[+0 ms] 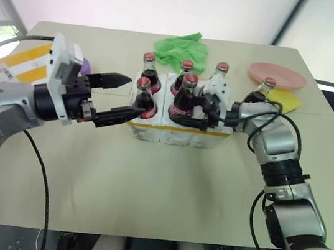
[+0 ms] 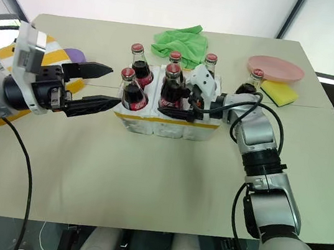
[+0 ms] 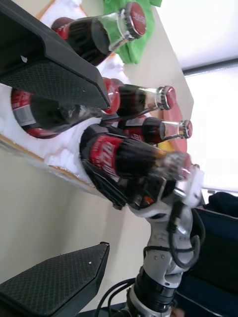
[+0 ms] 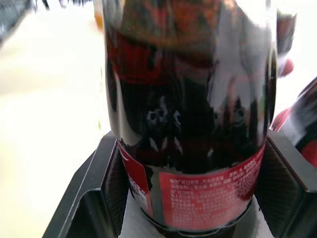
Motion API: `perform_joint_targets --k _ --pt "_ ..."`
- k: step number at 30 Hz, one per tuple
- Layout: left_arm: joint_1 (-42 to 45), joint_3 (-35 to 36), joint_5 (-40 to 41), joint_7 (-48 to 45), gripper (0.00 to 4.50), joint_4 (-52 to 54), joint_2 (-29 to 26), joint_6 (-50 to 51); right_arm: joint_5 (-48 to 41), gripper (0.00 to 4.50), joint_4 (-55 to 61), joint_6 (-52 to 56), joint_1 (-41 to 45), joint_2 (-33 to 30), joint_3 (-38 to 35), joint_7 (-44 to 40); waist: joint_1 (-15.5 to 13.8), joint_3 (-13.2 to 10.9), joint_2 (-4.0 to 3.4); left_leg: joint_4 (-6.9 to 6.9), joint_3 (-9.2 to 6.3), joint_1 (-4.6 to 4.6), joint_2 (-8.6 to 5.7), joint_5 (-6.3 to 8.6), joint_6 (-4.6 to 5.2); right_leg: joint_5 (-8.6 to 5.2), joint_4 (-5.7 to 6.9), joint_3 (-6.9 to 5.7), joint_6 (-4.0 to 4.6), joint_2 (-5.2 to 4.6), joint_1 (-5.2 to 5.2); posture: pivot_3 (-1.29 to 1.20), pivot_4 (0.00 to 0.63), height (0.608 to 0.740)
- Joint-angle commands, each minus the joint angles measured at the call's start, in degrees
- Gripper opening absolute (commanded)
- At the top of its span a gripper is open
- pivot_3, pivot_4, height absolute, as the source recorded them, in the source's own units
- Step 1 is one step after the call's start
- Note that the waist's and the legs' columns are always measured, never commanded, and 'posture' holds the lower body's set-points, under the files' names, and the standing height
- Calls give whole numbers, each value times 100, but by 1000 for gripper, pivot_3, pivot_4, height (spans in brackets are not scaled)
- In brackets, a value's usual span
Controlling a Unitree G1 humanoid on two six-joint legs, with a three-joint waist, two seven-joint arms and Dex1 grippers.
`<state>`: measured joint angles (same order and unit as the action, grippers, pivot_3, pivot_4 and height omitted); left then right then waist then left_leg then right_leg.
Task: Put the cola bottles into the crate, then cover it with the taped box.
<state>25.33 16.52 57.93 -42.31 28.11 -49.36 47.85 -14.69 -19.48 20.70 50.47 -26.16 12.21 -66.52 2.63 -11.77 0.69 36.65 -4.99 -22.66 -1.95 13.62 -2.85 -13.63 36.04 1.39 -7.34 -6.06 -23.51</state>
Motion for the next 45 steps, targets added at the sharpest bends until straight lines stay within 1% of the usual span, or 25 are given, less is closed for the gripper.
perform_joint_targets --k 1,3,5,6,7,12,17,21,23,26,30,34,37,39,45 --pt "62 73 -36 -28 4500 65 -42 -126 204 2728 -233 -237 325 103 112 -111 7 0 0 -8 0 2 1 0 0 0 0 0 -1 0 -2 0 150 740" --pt "57 75 -43 -28 4500 66 -37 -134 299 2728 -479 -246 485 167 137 -119 6 0 0 -11 0 6 8 0 -1 0 1 1 0 9 -2 0 150 740" --pt "61 70 -44 -15 4500 70 -27 -135 323 3790 -681 -144 623 237 106 -131 8 0 0 -12 3 10 23 -1 -2 3 0 1 6 21 -2 0 150 740" --pt "61 69 -45 -12 4500 74 -24 -136 330 4202 -741 -112 661 260 90 -141 5 0 0 -12 4 13 28 -2 -3 5 1 1 11 26 -1 0 150 740" --pt "57 67 -39 -9 4500 83 -18 -135 338 4463 -788 -125 696 288 68 -138 -3 0 0 -12 4 14 34 -2 -4 8 1 1 15 34 -1 0 150 740" --pt "40 45 -40 -23 4500 99 -4 -140 188 4463 -606 83 697 316 -107 -123 -5 0 0 -16 4 15 51 -3 -5 9 1 0 24 51 -3 0 150 740" --pt "98 2 -61 -54 4500 35 14 -151 -125 4463 164 614 386 80 -489 33 -26 0 0 -34 4 14 51 -3 -6 8 -3 1 26 50 -9 0 150 740" --pt "120 -43 -83 -91 4500 12 52 -157 -471 4463 975 1203 148 -232 -1058 427 -32 0 0 -44 4 12 50 -3 -6 6 -6 1 29 50 -14 0 150 740" --pt "144 -77 -106 -121 4500 -16 74 -163 -702 4463 1271 1547 80 -475 -1456 622 -39 0 0 -46 5 10 50 -3 -6 6 -6 1 29 50 -17 0 150 740" --pt "204 -149 -162 -206 4500 -109 104 -190 -1055 4463 1577 2057 -13 -867 -1961 822 -47 0 0 -46 5 9 50 -3 -6 6 -7 0 30 50 -17 0 150 740" --pt "366 -308 -283 -327 4500 -298 164 -274 -1341 4463 1926 2509 -318 -1339 -2428 1029 -34 0 1 -45 8 9 51 -3 -5 0 -8 1 39 50 -16 0 150 740" --pt "513 -436 -416 -473 4500 -480 218 -360 -1718 4463 2313 2910 -716 -1574 -2874 1281 -16 0 1 -44 13 10 52 -3 -5 3 -8 3 35 50 -15 0 150 740" --pt "604 -516 -512 -568 4500 -592 269 -405 -1902 4463 2508 2960 -999 -1678 -3154 1440 -14 0 2 -45 15 11 53 -3 -5 3 -6 4 35 50 -17 0 150 740" --pt "690 -579 -562 -639 4500 -661 301 -418 -1853 4463 2556 2885 -1269 -1778 -3270 1570 -33 -1 2 -45 14 12 53 -3 -5 2 -6 4 35 50 -16 0 150 740" --pt "814 -631 -663 -749 4500 -760 339 -430 -1650 4463 2499 2429 -1908 -1989 -3284 1708 -45 -1 5 -40 16 10 53 -3 -5 2 -16 4 34 50 -9 0 150 740"
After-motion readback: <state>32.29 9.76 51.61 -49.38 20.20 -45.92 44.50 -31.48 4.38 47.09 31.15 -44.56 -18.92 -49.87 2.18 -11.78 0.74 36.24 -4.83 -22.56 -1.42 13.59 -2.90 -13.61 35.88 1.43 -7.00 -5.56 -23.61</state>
